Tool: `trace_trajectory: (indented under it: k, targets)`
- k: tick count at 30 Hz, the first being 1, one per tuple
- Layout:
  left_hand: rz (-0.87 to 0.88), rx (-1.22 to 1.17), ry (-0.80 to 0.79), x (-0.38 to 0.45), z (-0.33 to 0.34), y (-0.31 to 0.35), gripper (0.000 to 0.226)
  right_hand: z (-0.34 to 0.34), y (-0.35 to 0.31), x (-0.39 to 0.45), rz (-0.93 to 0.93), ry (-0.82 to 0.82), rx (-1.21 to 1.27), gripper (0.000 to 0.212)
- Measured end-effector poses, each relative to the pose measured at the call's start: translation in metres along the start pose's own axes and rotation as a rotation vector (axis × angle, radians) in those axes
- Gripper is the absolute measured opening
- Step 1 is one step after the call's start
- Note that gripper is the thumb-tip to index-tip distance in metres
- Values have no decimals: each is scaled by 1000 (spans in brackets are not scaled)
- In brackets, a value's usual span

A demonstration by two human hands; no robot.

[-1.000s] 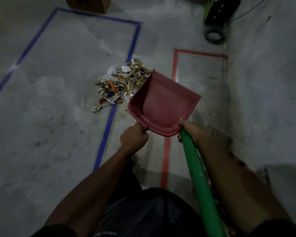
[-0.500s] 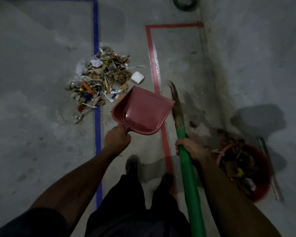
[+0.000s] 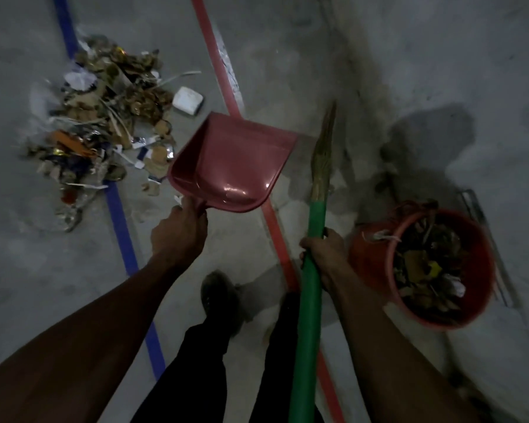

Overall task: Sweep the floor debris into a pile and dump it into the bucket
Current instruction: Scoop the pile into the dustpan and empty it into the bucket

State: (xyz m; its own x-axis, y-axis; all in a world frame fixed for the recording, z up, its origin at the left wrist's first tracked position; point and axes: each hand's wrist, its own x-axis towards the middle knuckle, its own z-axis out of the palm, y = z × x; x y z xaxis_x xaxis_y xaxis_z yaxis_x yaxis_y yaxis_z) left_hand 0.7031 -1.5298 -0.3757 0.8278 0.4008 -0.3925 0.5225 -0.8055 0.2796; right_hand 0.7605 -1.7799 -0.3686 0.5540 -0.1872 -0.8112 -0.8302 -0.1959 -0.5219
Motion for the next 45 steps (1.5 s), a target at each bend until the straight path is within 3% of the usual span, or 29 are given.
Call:
trace_trajectory:
  k: [5, 13, 17, 20, 23, 26, 30, 35, 39, 43, 45]
  targets:
    - [19, -50, -17, 28, 58, 19, 33, 3, 52, 53, -60, 138, -35, 31]
    - [271, -40, -8, 46, 141, 8, 59, -28, 86, 163, -4, 357, 233, 53]
    - [247, -14, -11, 46, 160, 0, 49, -39, 92, 207, 154, 379, 352, 37]
    - [187, -17, -51, 45, 166, -11, 48, -26, 103, 222, 195, 327, 126, 37]
    - [123, -34, -65, 43, 166, -21, 51, 7, 123, 219, 87, 253, -289, 37]
    - [96, -59, -60, 40, 161, -32, 50, 49, 134, 197, -13, 129, -501, 38]
    - [81, -85, -46, 43, 156, -47, 50, 101, 140, 164, -168, -84, -520, 54]
    - [35, -107, -3, 44, 148, -50, 53, 120, 132, 139, -198, -151, -361, 39]
    - [21, -122, 19, 43, 144, -49, 53, 91, 135, 120, -204, -53, -81, 38]
    - [-42, -185, 43, 45, 144, -50, 55, 57, 155, 119, -148, 231, 93, 36]
    - [-98, -206, 34, 46, 145, -52, 55, 44, 163, 123, -60, 376, 181, 49]
